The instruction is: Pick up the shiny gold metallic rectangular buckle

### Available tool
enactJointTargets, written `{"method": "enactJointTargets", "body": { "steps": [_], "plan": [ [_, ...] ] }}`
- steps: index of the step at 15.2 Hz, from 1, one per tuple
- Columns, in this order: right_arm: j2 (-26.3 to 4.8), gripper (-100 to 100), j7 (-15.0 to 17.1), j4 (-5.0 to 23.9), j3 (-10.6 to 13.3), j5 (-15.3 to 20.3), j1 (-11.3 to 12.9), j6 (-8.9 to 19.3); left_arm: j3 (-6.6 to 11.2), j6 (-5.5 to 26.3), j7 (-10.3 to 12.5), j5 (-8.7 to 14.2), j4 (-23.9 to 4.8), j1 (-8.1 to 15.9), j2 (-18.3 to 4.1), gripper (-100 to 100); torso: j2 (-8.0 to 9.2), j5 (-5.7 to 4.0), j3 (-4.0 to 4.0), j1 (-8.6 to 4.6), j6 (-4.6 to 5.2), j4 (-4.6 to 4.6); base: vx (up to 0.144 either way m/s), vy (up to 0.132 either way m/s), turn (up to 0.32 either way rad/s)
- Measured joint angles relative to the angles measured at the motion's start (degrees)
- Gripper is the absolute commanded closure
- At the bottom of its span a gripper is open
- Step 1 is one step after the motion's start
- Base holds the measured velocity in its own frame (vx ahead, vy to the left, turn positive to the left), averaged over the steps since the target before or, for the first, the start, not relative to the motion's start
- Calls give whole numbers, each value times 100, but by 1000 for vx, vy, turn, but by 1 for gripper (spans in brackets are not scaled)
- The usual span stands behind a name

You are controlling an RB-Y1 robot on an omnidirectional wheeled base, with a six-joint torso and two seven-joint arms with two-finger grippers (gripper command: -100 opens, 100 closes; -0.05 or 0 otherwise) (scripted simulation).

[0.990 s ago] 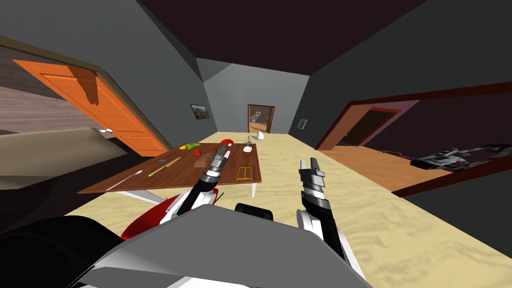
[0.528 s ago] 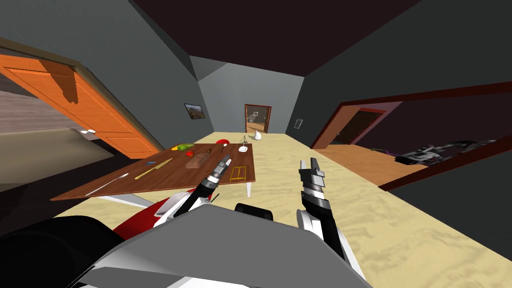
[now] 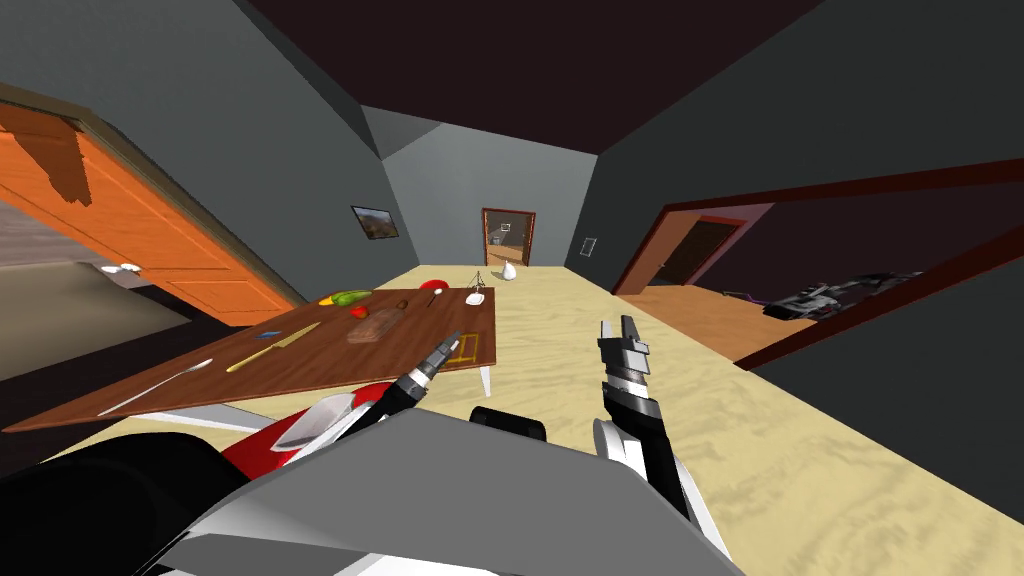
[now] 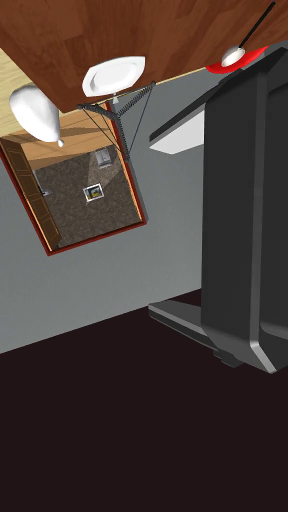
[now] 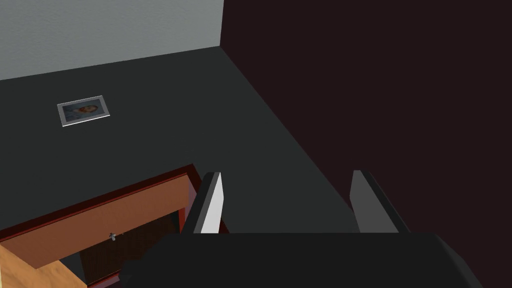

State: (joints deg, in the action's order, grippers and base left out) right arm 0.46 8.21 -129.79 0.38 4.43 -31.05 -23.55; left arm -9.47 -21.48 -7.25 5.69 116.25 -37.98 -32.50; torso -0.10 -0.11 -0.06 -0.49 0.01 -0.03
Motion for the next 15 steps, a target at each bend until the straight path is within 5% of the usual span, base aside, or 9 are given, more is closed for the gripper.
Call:
{"method": "enactJointTargets", "body": {
  "steps": [4,11,15],
  "plan": [
    [0,0,0,0,0,0,0,0,-173,-67,-33,108,-610,-197,-506,-100,-11,-2,-6,-12,1,-2,69,-145,-111],
    [0,0,0,0,0,0,-1,0,-473,167,-146,300,-1228,-687,-1398,-100,-21,-4,-12,-13,0,-5,89,-136,-89],
    [0,0,0,0,0,0,-1,0,-689,230,-181,378,-1740,-730,-1771,-100,-20,2,-11,8,1,-4,93,-94,-101]
  ]
}}
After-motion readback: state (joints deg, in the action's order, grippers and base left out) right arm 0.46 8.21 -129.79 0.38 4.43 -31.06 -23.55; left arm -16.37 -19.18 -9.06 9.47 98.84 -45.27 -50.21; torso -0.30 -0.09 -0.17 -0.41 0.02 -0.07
